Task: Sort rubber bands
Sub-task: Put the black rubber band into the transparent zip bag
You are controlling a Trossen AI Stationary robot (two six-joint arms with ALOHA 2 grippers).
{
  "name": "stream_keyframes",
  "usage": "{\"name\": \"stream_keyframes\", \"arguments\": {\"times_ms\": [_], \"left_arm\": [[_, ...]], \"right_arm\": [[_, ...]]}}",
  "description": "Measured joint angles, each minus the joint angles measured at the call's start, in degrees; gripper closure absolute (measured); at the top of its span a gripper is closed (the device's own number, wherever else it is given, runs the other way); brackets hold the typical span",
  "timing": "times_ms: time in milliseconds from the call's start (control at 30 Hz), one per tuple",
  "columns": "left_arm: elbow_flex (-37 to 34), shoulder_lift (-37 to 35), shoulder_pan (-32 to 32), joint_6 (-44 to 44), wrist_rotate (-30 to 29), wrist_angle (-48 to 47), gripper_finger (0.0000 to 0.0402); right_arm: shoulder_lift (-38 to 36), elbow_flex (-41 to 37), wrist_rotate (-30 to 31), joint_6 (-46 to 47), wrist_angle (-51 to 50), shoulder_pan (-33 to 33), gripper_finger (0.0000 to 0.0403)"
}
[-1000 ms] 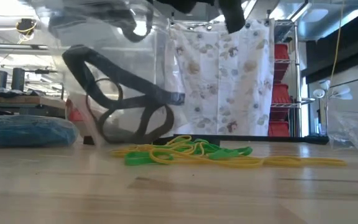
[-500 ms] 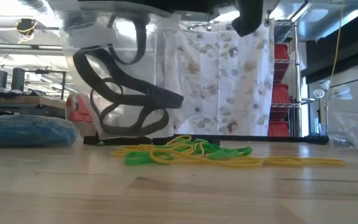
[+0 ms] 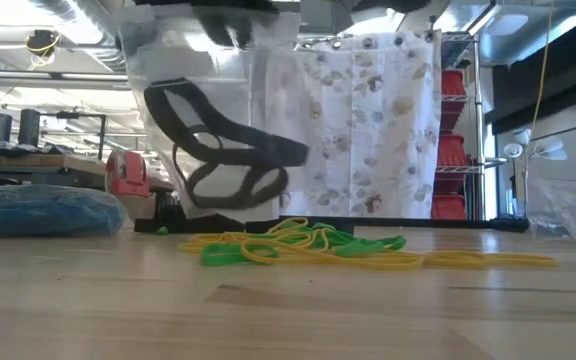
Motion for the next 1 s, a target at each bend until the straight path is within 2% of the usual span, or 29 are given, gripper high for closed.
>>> {"name": "stream_keyframes", "arguments": {"times_ms": [133, 300, 467, 567, 700, 800, 900, 1000], "left_arm": [[0.00, 0.02, -1.08, 1.57, -0.11, 0.09, 0.0400], [0.00, 0.03, -1.92, 1.88, -0.12, -1.41, 0.0400], [-0.02, 0.04, -2.05, 1.71, -0.09, -1.56, 0.0400], [-0.02, 0.07, -2.03, 2.02, -0.09, -1.56, 0.0400], [-0.02, 0.07, -2.01, 2.36, -0.38, -1.65, 0.0400], [-0.02, 0.07, -2.01, 1.59, -0.40, -2.88, 0.0400], [-0.02, 0.07, -2.05, -0.43, 0.09, -5.62, 0.0400], [-0.02, 0.07, -2.16, -2.59, 0.22, -8.18, 0.0400]], "right_arm": [[0.02, 0.00, 3.61, 10.86, -0.62, -1.72, 0.0398], [0.02, 0.00, 3.64, 24.40, -0.53, -2.17, 0.0398], [0.02, 0.00, 3.77, 31.49, -1.18, -2.23, 0.0394], [0.02, 0.00, 4.09, 32.14, -1.89, -2.27, 0.0367], [0.02, 0.31, 5.17, 31.40, -2.83, -2.05, 0.0303], [-0.50, 1.96, 5.09, 30.40, -7.69, -2.04, 0.0262], [-1.73, 4.97, 5.26, 30.50, -13.77, -1.82, 0.0238], [-2.49, 8.13, 6.85, 31.09, -20.38, -1.34, 0.0231]]}}
